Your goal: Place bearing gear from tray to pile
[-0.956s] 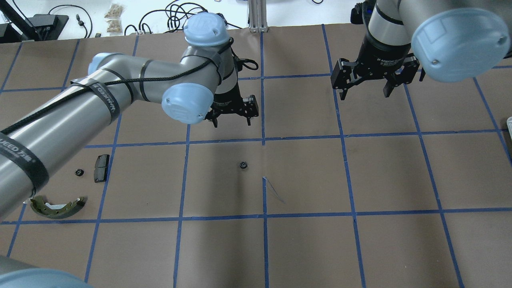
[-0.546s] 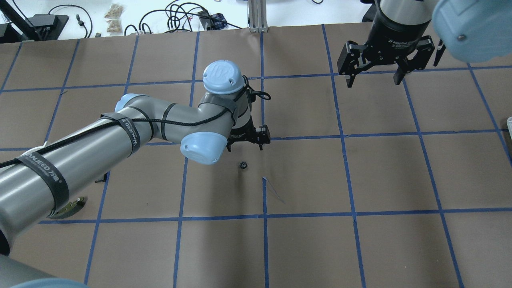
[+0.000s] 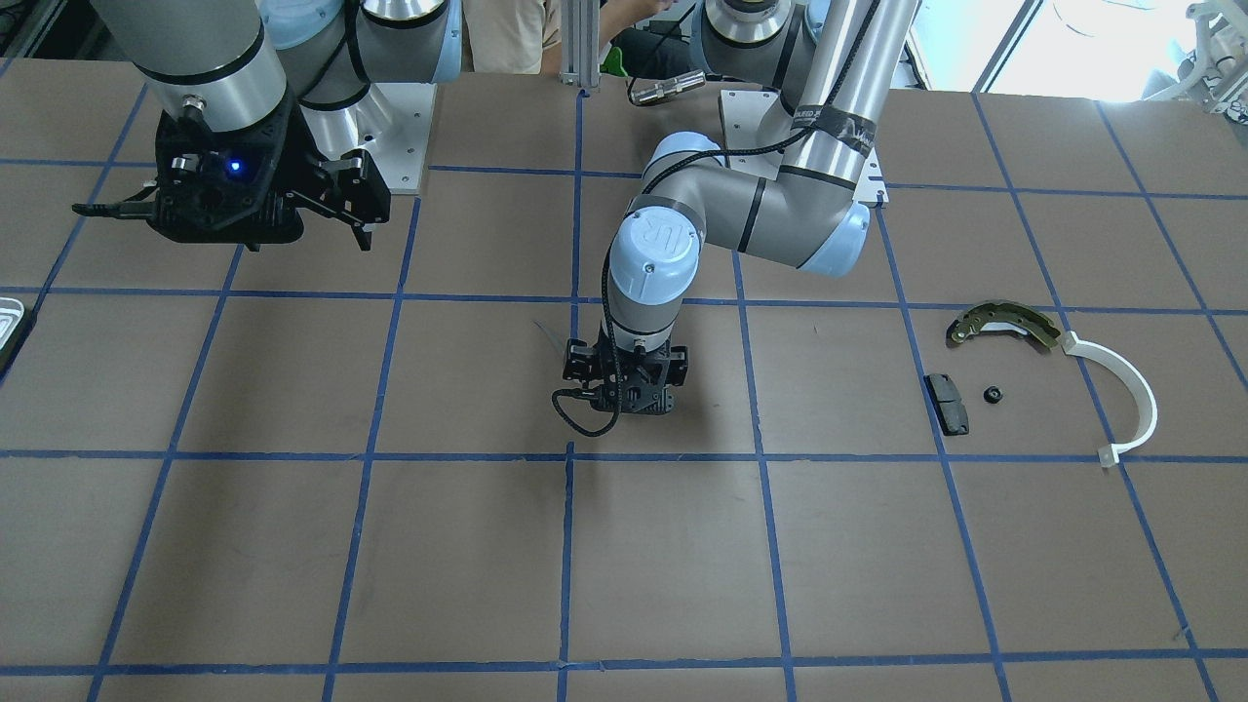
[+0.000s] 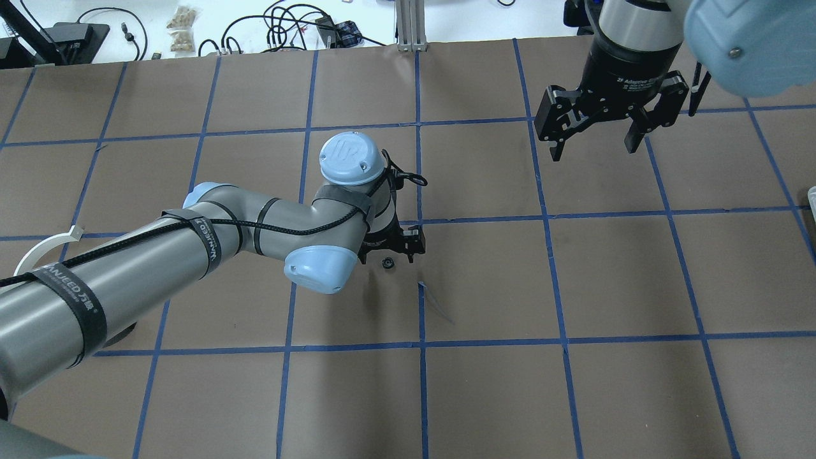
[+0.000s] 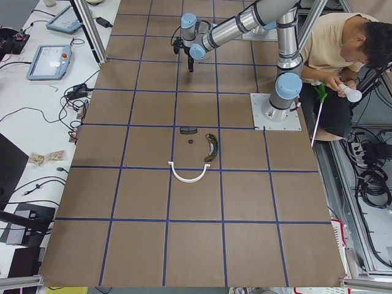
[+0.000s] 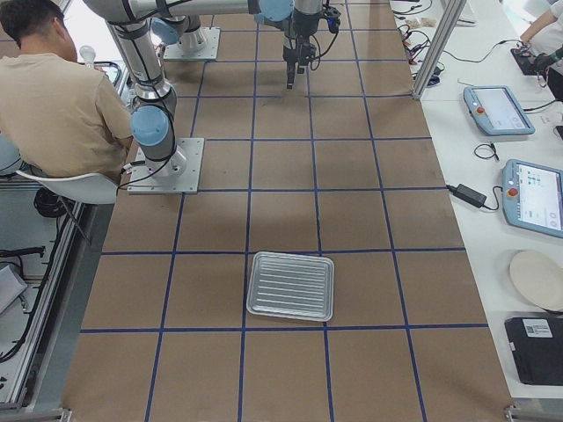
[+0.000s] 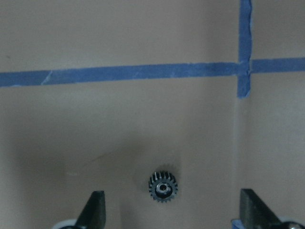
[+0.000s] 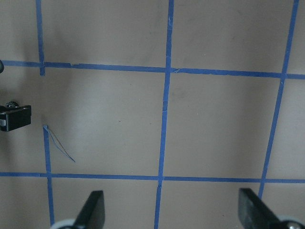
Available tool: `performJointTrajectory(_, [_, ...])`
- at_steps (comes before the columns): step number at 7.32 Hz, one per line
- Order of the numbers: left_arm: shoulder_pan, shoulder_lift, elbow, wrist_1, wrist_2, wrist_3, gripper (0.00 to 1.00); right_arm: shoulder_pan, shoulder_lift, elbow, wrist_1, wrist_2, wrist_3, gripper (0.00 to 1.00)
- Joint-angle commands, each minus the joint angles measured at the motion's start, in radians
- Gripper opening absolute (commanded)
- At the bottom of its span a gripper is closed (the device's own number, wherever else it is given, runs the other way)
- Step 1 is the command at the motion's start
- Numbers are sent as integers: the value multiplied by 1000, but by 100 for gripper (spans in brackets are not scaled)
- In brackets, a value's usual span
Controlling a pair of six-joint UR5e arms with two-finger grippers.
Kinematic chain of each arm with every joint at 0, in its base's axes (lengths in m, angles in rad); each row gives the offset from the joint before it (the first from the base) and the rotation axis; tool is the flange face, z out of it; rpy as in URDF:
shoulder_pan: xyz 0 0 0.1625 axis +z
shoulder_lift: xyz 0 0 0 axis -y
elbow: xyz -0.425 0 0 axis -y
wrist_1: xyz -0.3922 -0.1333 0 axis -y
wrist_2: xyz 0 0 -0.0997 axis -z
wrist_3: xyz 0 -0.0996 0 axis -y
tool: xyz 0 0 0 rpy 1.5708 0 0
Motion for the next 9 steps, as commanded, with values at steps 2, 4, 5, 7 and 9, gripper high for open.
performJointTrajectory(2, [2,-6,2,5,-7,0,37,1,3,6,2,2,-9,100])
performJointTrajectory(4, [2,-8,-4,4,-4,-1,0,1,3,7,5,0,-10,100])
performJointTrajectory(5, [2,-8,-6,4,-4,0,0,1,3,7,5,2,-10,100])
performJointTrajectory(7, [15,22,18,-22,-2,0,0,1,-6,45,-5,0,-13,100])
performJointTrajectory(9, [121,46,159,-269,4,75,0,1,-7,52,-6,0,-32,100])
